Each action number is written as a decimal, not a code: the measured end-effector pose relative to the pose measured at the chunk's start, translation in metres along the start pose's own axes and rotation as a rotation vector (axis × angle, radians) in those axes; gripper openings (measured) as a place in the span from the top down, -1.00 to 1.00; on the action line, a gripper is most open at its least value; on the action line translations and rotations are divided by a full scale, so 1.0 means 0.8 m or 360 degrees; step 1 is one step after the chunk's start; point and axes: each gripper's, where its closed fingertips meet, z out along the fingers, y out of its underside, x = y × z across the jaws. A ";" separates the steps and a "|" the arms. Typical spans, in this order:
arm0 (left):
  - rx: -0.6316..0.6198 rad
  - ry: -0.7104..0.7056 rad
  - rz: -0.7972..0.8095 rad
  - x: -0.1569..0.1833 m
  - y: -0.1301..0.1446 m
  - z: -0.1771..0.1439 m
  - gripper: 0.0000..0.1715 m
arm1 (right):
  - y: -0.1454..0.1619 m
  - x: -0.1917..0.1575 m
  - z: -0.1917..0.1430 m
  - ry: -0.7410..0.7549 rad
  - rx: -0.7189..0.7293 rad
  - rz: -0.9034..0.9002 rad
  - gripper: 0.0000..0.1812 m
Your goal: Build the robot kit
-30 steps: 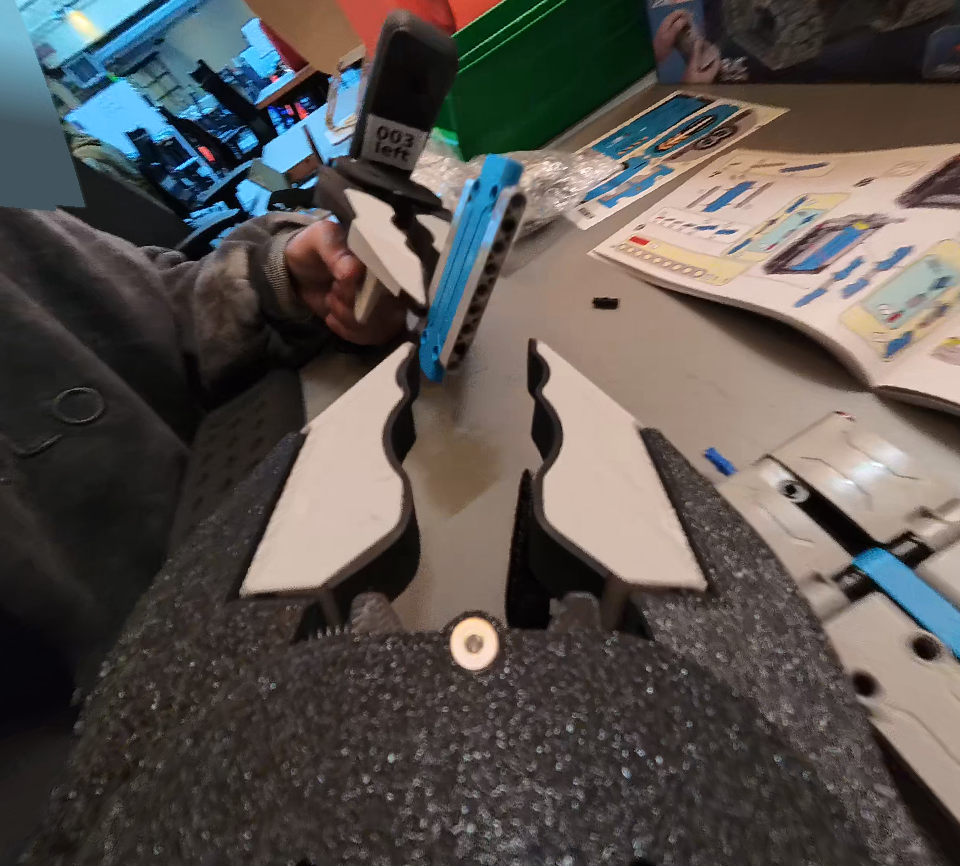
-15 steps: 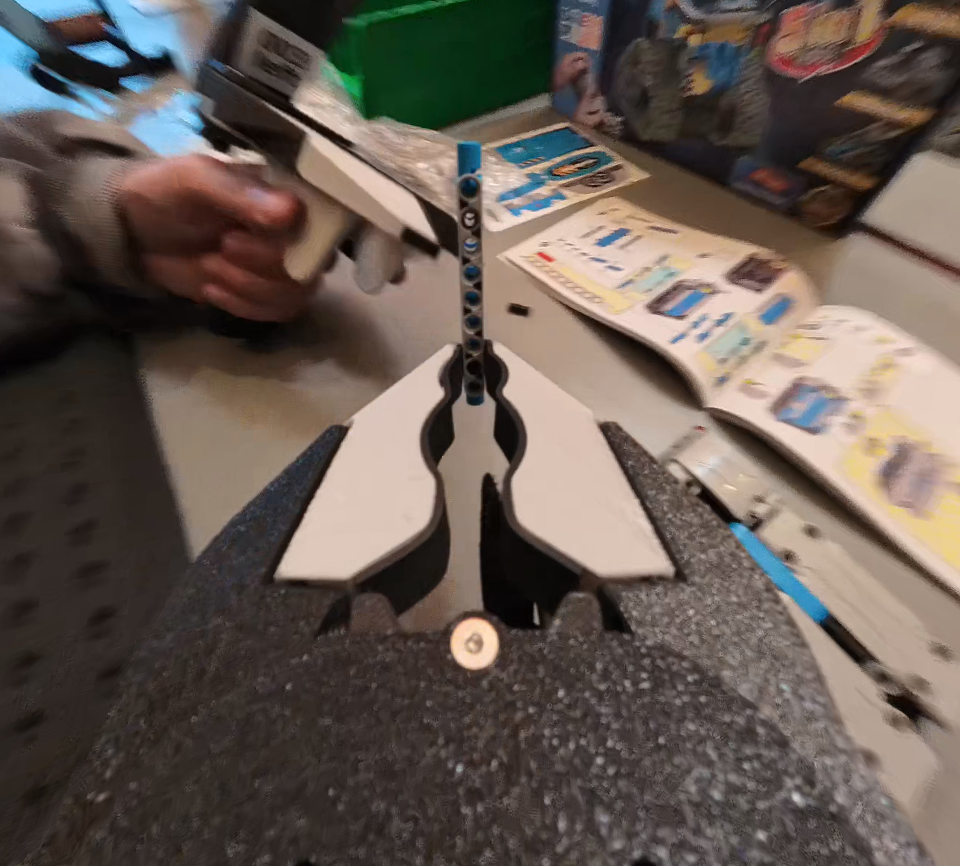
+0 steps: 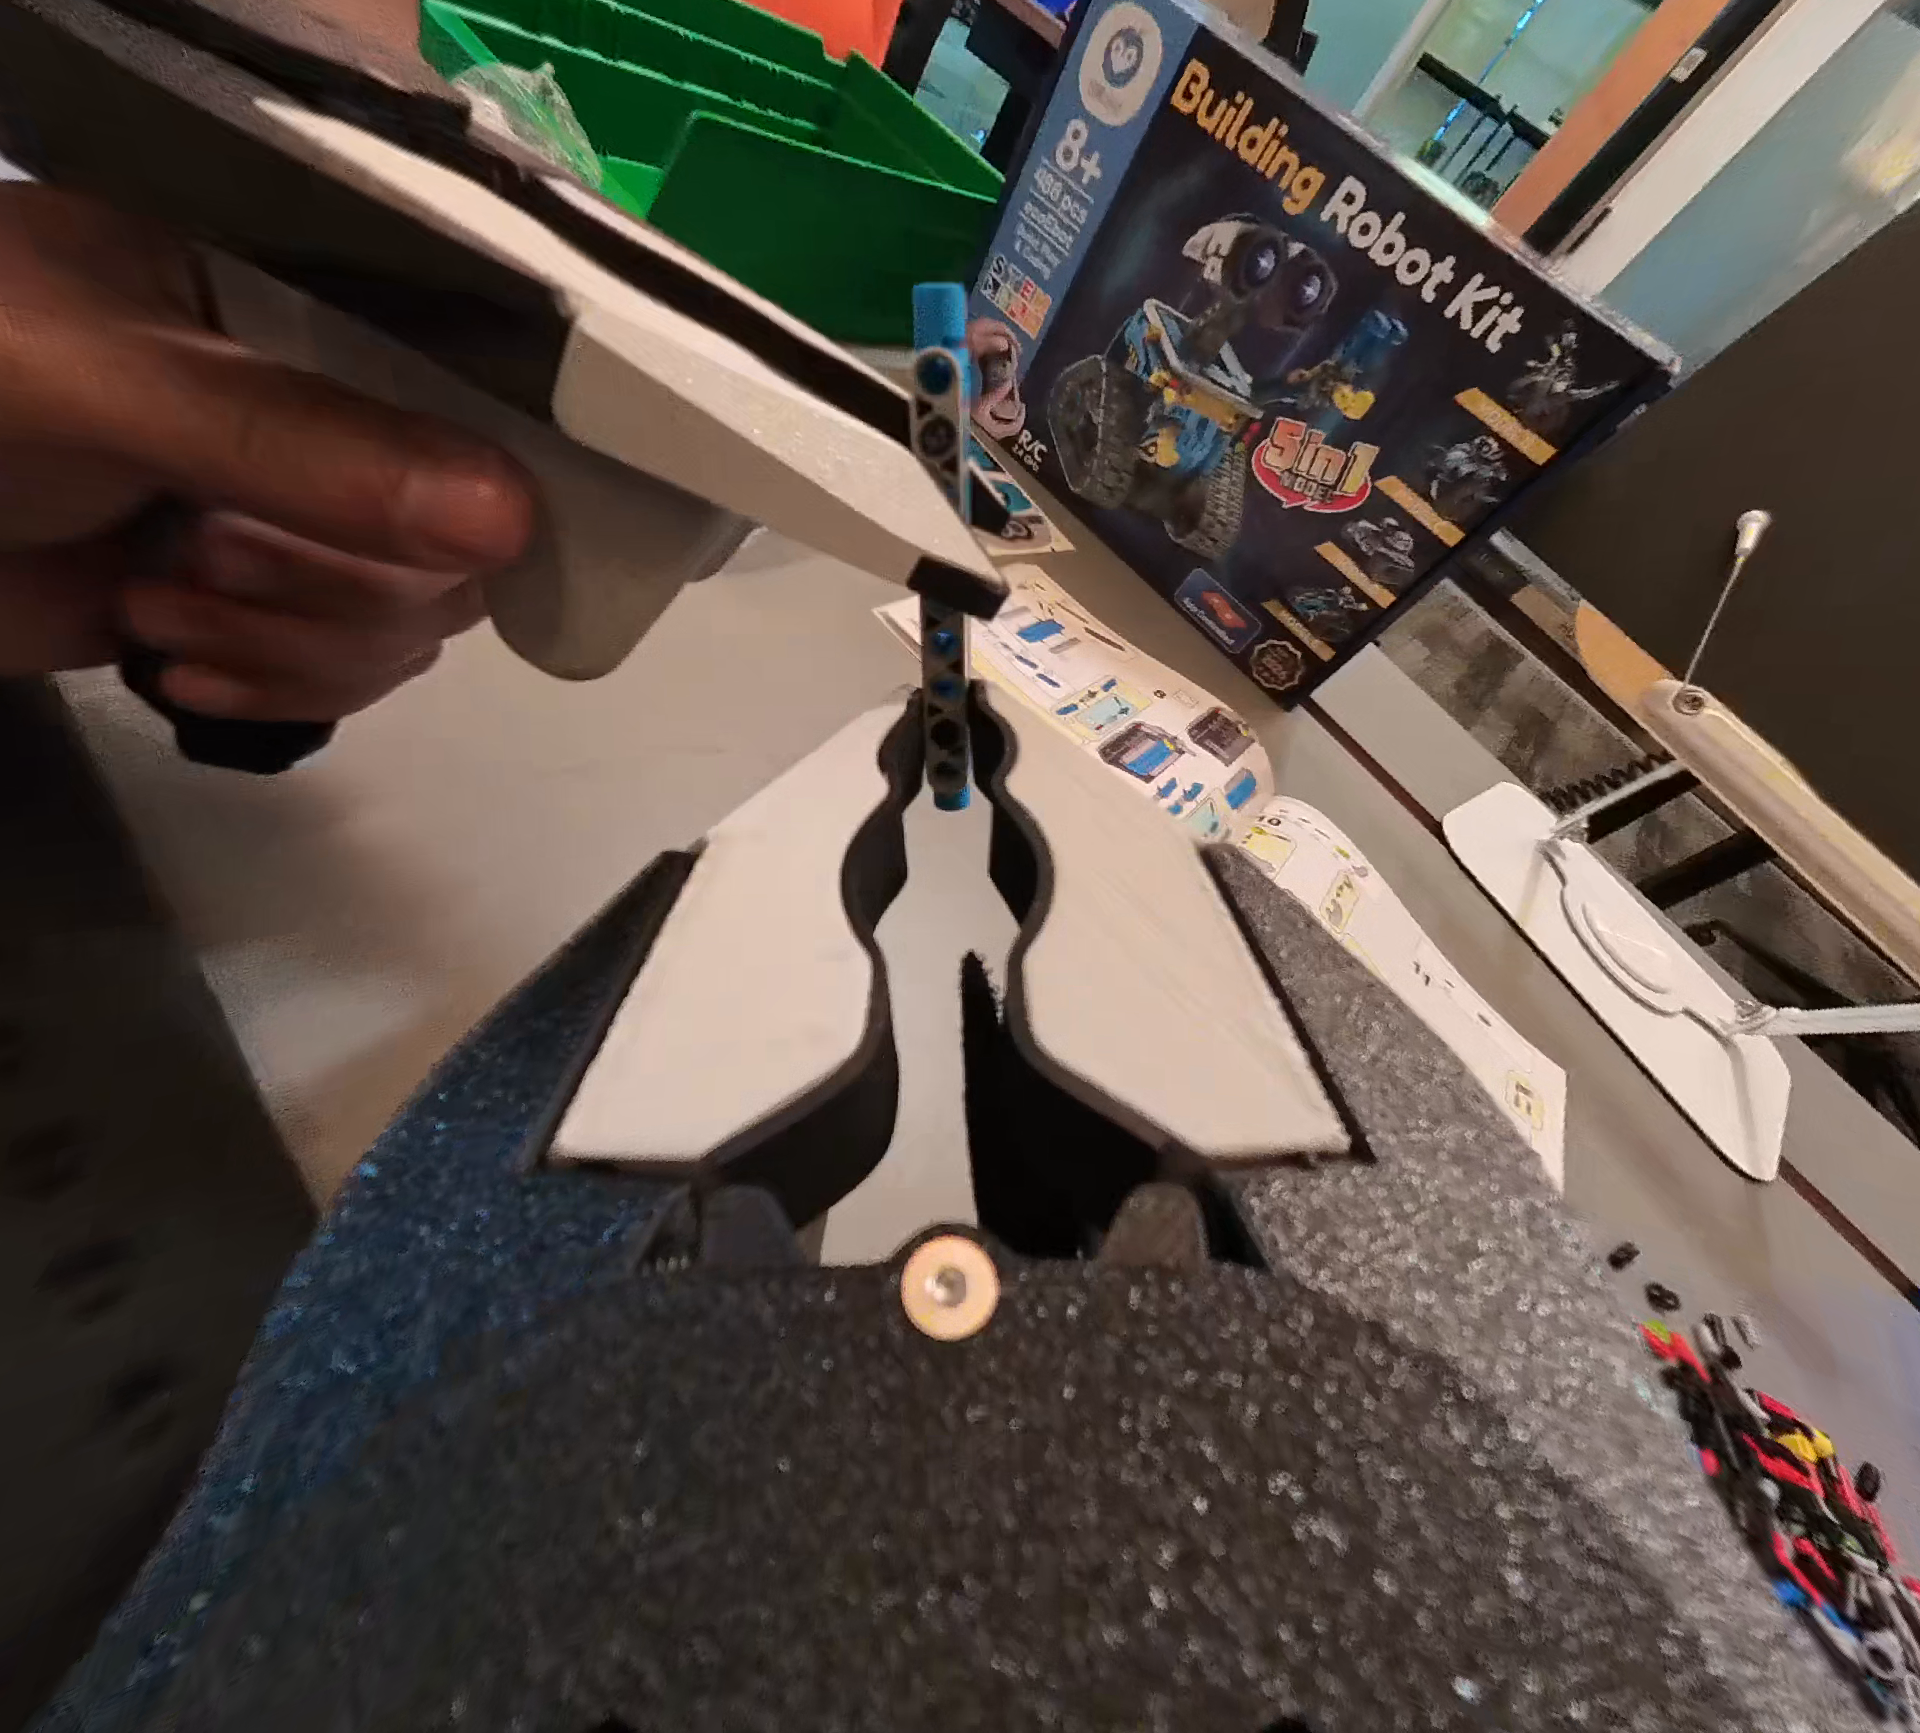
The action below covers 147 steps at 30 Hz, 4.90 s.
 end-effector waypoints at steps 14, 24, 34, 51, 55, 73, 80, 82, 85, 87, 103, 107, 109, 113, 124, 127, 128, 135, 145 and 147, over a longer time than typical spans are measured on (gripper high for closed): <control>0.0021 0.0483 -0.0179 -0.012 -0.013 -0.047 0.51 | -0.005 0.015 -0.035 -0.0804 0.0220 0.0961 0.64; -0.0518 0.0318 0.0322 -0.123 0.022 -0.020 0.50 | 0.087 -0.039 0.061 -0.0758 -0.0602 0.0896 0.77; -0.0174 0.0411 0.0300 -0.106 -0.007 -0.044 0.50 | 0.098 -0.048 0.116 -0.0378 -0.0692 0.0718 0.73; -0.0591 0.0359 0.0232 -0.127 0.056 -0.032 0.50 | 0.065 -0.046 0.104 -0.0644 -0.0413 0.0741 0.97; -0.0563 0.0405 0.0244 -0.112 0.054 -0.031 0.50 | -0.001 -0.032 0.084 -0.0762 0.0028 0.0900 0.97; -0.0598 0.0311 0.0417 -0.114 0.063 -0.029 0.50 | 0.027 -0.053 0.096 -0.0696 -0.0187 0.0626 0.98; -0.0618 0.0235 0.0584 -0.115 0.067 -0.028 0.50 | 0.034 -0.055 0.098 -0.0695 -0.0234 0.0647 0.98; -0.0600 0.0205 0.0668 -0.115 0.065 -0.028 0.50 | 0.033 -0.055 0.098 -0.0725 -0.0228 0.0714 0.98; -0.0580 0.0162 0.0771 -0.114 0.062 -0.028 0.50 | 0.032 -0.055 0.098 -0.0777 -0.0227 0.0825 0.97; -0.0588 0.0168 0.0811 -0.110 0.065 -0.027 0.50 | 0.029 -0.060 0.096 -0.0835 -0.0218 0.0864 0.94; -0.0510 0.0310 0.0558 -0.113 0.048 -0.034 0.51 | 0.004 -0.035 0.079 -0.1027 -0.0015 0.1270 0.96; -0.0473 0.0485 0.0506 -0.091 0.045 -0.039 0.50 | -0.002 -0.025 0.072 -0.0973 0.0050 0.1100 0.96; -0.0442 0.0582 0.0408 -0.083 0.039 -0.043 0.51 | 0.000 -0.023 0.068 -0.0874 0.0046 0.0782 0.96; -0.0360 0.0859 0.0103 -0.058 0.023 -0.055 0.50 | -0.051 -0.036 0.044 -0.0918 0.0344 0.0515 0.96; -0.0507 0.0895 0.0155 -0.062 0.039 -0.061 0.50 | 0.066 -0.053 0.066 -0.0852 -0.0376 0.0139 0.96; -0.0644 0.0771 0.0333 -0.079 0.060 -0.058 0.50 | 0.083 -0.068 0.057 -0.0990 -0.0481 0.0168 0.96; -0.0720 0.0730 0.0427 -0.084 0.073 -0.058 0.50 | 0.092 -0.071 0.057 -0.1011 -0.0536 0.0183 0.95; -0.0862 0.0688 0.0610 -0.083 0.105 -0.055 0.50 | 0.113 -0.079 0.064 -0.1024 -0.0609 0.0161 0.95; -0.0850 0.0677 0.0613 -0.083 0.105 -0.054 0.50 | 0.116 -0.078 0.063 -0.1092 -0.0598 0.0335 0.95; -0.0850 0.0683 0.0604 -0.083 0.105 -0.054 0.50 | 0.117 -0.078 0.061 -0.1105 -0.0633 0.0394 0.95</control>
